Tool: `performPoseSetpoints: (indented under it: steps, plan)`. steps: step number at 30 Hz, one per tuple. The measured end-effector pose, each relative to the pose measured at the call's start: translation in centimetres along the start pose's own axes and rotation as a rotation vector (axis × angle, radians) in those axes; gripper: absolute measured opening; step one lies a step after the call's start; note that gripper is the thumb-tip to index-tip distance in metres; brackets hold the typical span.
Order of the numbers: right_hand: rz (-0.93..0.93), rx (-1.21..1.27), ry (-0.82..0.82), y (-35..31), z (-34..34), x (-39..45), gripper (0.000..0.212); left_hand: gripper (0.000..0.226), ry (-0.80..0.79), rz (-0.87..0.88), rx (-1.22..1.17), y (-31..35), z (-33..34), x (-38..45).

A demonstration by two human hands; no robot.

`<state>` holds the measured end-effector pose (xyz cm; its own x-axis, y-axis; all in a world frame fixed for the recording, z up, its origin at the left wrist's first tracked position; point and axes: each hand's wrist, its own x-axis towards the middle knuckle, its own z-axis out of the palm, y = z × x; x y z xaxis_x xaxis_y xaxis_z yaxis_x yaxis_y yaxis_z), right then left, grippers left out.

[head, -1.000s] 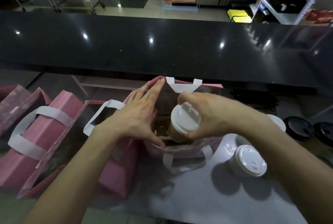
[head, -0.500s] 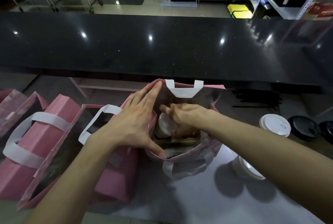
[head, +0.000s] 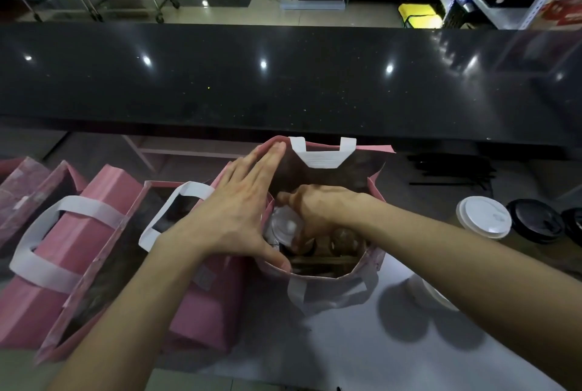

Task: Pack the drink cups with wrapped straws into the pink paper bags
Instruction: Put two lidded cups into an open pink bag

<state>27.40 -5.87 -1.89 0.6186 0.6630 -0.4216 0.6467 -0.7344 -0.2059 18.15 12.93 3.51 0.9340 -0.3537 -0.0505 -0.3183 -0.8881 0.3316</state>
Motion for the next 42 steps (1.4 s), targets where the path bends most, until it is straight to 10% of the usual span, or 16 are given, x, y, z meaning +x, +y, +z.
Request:
performPoseSetpoints:
  steps: [5,12,19,25,29,42]
  plan:
    - [0.031,0.056,0.022,0.1,-1.3,-2.3,0.103,0.14,0.028,0.034,0.177,0.7,-0.7,0.3]
    - [0.089,0.171,0.29,1.5,-4.1,-10.9,0.035,0.03,0.351,0.2,0.27,4.3,-3.3,1.8]
    - [0.362,0.462,0.853,7.0,0.3,-20.7,0.035,0.03,0.211,0.286,0.228,11.8,-1.5,6.1]
    - [0.596,0.305,0.165,9.5,8.3,-22.7,0.102,0.038,0.082,0.271,0.211,14.3,1.1,7.5]
    - [0.594,0.267,0.067,9.7,10.0,-21.4,0.113,0.037,0.079,0.252,0.216,14.4,1.5,7.3]
    - [0.359,0.373,0.919,6.8,-6.3,-22.8,0.085,0.006,-0.058,0.013,0.086,8.5,-0.7,2.7]
